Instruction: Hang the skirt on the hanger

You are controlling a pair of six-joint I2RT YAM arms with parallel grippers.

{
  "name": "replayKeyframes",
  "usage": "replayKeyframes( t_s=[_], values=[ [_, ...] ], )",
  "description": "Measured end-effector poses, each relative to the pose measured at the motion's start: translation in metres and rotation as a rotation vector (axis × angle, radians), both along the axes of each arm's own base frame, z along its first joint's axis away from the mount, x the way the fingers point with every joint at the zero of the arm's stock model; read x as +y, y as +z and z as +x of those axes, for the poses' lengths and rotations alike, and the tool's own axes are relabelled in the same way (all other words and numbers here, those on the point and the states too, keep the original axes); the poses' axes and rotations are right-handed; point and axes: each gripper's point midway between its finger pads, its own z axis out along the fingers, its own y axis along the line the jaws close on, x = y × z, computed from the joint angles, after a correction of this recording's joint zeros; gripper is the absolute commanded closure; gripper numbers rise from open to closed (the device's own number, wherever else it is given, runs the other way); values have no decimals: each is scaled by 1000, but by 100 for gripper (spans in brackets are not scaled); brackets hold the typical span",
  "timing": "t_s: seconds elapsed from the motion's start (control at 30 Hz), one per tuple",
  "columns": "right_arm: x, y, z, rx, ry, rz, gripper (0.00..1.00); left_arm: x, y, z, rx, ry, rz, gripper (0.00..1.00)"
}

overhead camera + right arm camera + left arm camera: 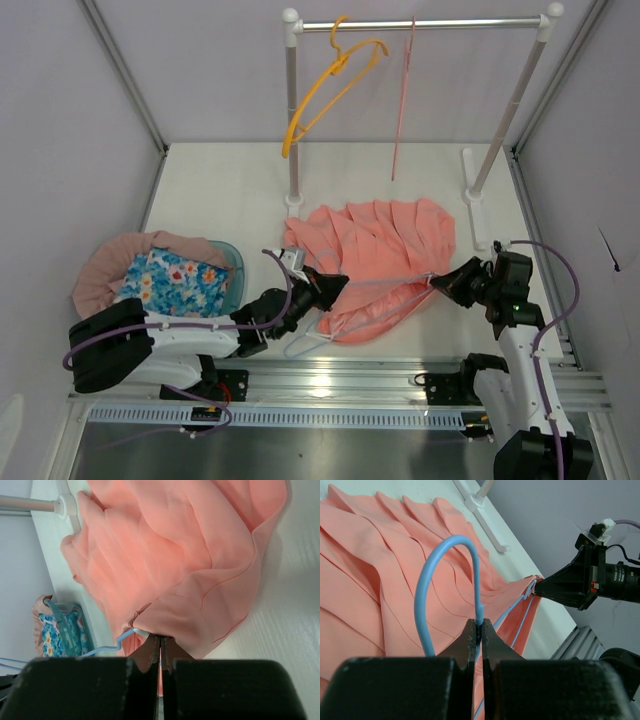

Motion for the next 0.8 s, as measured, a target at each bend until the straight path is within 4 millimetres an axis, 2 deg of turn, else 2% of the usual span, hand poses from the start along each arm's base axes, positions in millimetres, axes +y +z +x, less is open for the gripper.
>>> replayKeyframes(
  t_s=[0.4, 0.8],
  values=[
    [4, 32, 4, -55, 19, 29, 100, 13, 19, -7, -41, -7, -68, 100],
    [7, 44, 6, -68, 23, 47, 100, 18, 31, -8, -77, -2, -86, 100]
  ],
)
